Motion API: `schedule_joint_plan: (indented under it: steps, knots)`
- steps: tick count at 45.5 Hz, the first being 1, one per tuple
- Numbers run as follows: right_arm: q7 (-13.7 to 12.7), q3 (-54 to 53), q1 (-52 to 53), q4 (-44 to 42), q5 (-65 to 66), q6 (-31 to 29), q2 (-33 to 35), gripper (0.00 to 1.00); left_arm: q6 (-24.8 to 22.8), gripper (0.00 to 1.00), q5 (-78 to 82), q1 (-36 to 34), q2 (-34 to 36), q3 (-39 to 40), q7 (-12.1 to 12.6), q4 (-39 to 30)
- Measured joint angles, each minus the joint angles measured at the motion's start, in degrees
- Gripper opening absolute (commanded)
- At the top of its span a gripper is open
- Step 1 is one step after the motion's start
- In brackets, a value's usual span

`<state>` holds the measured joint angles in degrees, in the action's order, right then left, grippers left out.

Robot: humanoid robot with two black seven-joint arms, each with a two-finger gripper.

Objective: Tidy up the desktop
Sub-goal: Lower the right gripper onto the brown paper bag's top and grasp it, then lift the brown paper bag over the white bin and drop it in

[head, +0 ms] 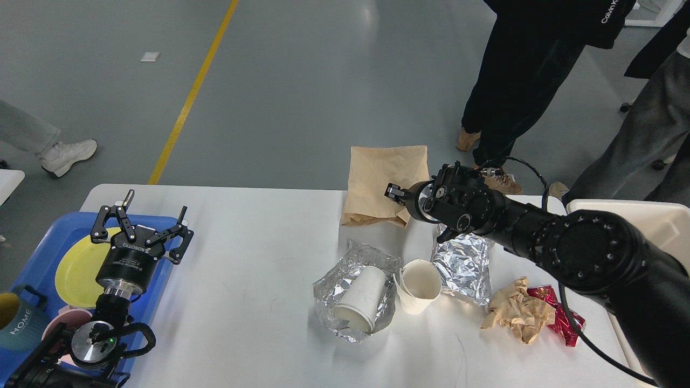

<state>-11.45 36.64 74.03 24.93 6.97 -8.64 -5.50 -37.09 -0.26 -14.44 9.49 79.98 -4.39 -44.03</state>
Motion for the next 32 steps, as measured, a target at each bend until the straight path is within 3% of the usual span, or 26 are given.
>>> schedule_joint_plan:
  steps: [7,15,23,32]
  knots:
    - [-2.8,0.2,8.4,8.1,-1.3,-1.3,4.5,0.00,0.0,0.97,0.0,0.0,0.0,0.0,0.0,0.0]
    - [-5.3,5.2,23.8,26.2,-2.2,-4.1,12.3,0.00,0.0,0.97,0.0,0.0,0.0,0.0,0.1,0.0]
    - [-4.6,20.1,43.1,42.7,-7.0,-6.9,14.0,0.00,0.0,0.97,0.0,0.0,0.0,0.0,0.0,0.0]
    - [-1.6,31.6,61.4,55.7,-7.5,-23.6,20.3,0.00,0.0,0.97,0.0,0.0,0.0,-0.1,0.0,0.0]
